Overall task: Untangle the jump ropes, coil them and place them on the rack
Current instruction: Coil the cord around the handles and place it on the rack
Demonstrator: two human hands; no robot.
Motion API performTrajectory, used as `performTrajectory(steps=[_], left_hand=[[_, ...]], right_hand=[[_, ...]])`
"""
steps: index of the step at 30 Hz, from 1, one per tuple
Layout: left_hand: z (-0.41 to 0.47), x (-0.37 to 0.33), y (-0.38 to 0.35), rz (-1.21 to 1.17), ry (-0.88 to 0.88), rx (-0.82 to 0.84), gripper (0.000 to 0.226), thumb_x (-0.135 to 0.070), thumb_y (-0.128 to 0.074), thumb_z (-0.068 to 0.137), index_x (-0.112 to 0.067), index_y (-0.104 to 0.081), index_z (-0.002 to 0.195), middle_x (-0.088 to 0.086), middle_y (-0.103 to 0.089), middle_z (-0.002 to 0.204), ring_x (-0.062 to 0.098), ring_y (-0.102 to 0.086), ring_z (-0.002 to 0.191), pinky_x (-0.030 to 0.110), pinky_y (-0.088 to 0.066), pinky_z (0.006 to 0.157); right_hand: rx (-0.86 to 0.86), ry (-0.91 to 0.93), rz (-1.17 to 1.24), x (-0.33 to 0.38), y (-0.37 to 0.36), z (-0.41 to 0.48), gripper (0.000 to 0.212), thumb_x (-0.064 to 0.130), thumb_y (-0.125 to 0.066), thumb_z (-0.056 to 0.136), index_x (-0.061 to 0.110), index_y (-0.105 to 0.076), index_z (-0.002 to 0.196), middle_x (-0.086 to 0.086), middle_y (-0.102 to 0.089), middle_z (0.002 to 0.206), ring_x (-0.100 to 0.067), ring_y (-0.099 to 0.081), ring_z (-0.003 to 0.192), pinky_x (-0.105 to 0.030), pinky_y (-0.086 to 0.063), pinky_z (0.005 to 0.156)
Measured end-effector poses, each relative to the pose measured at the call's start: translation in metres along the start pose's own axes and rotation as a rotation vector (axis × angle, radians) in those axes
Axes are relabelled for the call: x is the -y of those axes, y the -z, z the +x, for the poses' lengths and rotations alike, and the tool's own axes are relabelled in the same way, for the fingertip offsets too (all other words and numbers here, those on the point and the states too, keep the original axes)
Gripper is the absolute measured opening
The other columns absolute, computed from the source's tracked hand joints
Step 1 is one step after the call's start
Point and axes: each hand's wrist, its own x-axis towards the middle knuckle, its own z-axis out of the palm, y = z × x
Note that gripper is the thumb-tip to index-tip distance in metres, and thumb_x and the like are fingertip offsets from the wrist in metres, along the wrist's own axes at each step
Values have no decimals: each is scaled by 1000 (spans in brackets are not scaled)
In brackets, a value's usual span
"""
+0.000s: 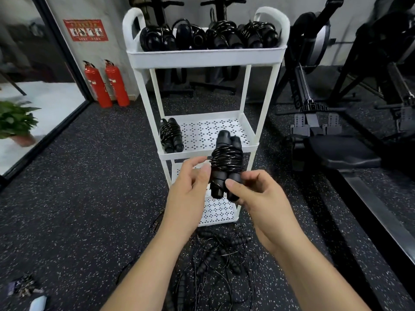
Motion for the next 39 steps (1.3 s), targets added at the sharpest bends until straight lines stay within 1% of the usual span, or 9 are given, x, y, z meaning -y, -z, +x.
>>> performTrajectory(steps=[5,14,17,20,25,30,34,36,39], left_hand=[[23,3,14,-107,91,16,22,-55,-51,108,-53,-65,125,-16,-75,119,3,-70,113,44,-53,107],[48,22,50,-87,180,-84,18,-44,-53,110,-38,-66,122,-21,-77,114,-3,-73,104,44,-53,106],[58,30,60,-127,181,-103,21,-43,-54,110,-38,-64,128,-20,-77,117,-1,-73,107,39,-55,101],[66,40,66,-203,215,-129,24,-39,-57,110,-37,-64,132,-19,-76,120,2,-73,111,37,-54,97],[74,58,70,-251,272,-180,25,-34,-64,106,-37,-67,131,-14,-73,127,3,-71,112,32,-54,90],[77,64,72,-245,271,-161,35,-37,-64,107,-49,-60,139,-18,-67,135,1,-67,115,24,-52,87],[78,69,73,-224,276,-104,51,-41,-65,105,-56,-47,150,-6,-48,160,8,-50,142,27,-44,103],[79,70,73,-213,280,-88,52,-41,-66,105,-58,-46,150,-6,-42,166,9,-45,147,32,-40,110],[80,73,74,-201,278,-76,51,-42,-67,104,-59,-48,148,-6,-41,167,8,-43,148,35,-39,115]], right_hand=[[30,-139,195,16,-14,36,31,5,-87,87,7,-62,104,-15,-73,101,-23,-70,85,-27,-60,73],[116,-181,-104,30,-60,169,23,0,-83,90,3,-62,99,-28,-73,108,-33,-71,89,-36,-64,85],[114,-245,-122,24,-73,197,27,-6,-79,91,-8,-66,115,-29,-72,120,-32,-74,95,-31,-64,66],[95,-317,-70,19,-84,217,17,-11,-74,92,-8,-67,107,-29,-69,122,-32,-71,94,-31,-64,60],[35,-228,-133,16,-102,227,18,-11,-70,95,-2,-61,82,-19,-66,89,-27,-67,80,-38,-63,79],[124,-79,-710,4,-103,233,24,7,-73,95,8,-57,77,-16,-63,80,-26,-61,73,-36,-47,71],[248,112,-1128,6,-96,229,35,32,-73,101,-2,-68,104,-24,-68,96,-27,-61,87,-42,-53,81],[285,144,-1174,7,-89,229,45,44,-74,100,8,-70,128,-11,-74,117,-26,-67,106,-38,-55,93],[345,148,-1156,6,-77,228,52,51,-72,100,20,-66,142,-3,-70,128,-22,-65,107,-31,-51,85]])
